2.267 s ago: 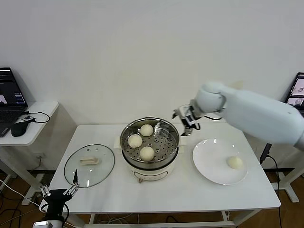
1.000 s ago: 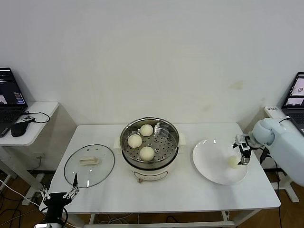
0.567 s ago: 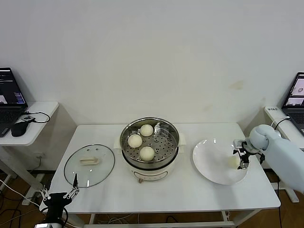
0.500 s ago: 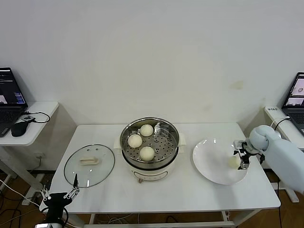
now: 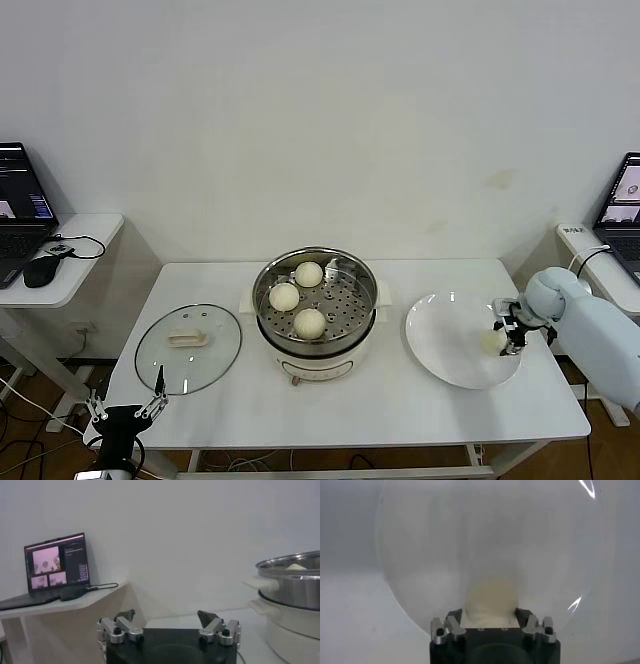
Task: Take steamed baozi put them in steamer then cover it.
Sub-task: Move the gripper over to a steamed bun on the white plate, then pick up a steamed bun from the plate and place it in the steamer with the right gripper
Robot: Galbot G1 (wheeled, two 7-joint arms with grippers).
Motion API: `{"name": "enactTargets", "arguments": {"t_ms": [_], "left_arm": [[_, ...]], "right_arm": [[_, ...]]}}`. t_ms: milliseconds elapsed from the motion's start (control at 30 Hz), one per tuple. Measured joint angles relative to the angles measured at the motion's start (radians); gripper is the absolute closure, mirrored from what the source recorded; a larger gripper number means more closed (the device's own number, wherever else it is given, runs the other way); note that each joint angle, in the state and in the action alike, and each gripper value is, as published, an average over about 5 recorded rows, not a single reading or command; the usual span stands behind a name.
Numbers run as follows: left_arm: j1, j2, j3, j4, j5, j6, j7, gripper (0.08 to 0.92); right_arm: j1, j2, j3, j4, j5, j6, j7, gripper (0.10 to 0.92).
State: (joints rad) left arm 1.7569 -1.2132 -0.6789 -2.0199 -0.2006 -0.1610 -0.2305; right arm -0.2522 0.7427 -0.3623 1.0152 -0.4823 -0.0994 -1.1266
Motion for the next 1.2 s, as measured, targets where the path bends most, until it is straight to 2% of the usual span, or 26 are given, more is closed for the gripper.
{"name": "enactTargets", "arguments": {"t_ms": [300, 533, 833, 1200], "left_arm": [[0.001, -0.002, 0.003, -0.005, 0.001, -0.002, -0.001, 0.177], [-0.003, 0.003, 0.004, -0.010, 0.001, -0.001, -0.001, 0.177], [-0.022, 0.006, 0.021, -0.011, 0.001, 0.003, 0.000, 0.177], [-0.032, 0.008, 0.026, -0.011, 0.001, 0.007, 0.000, 0.177]], "right_arm": [[0.023, -0.020, -0.010, 0.031, 0.023, -0.009, -0.002, 0.546], [0.088, -0.061, -0.058, 0.093, 0.085, -0.035, -0.008, 0.533], [0.316, -0.100, -0.227, 0.226, 0.256, -0.111, 0.003, 0.525], [0.624, -0.013, -0.480, 0.352, 0.522, -0.252, 0.078, 0.510]]}}
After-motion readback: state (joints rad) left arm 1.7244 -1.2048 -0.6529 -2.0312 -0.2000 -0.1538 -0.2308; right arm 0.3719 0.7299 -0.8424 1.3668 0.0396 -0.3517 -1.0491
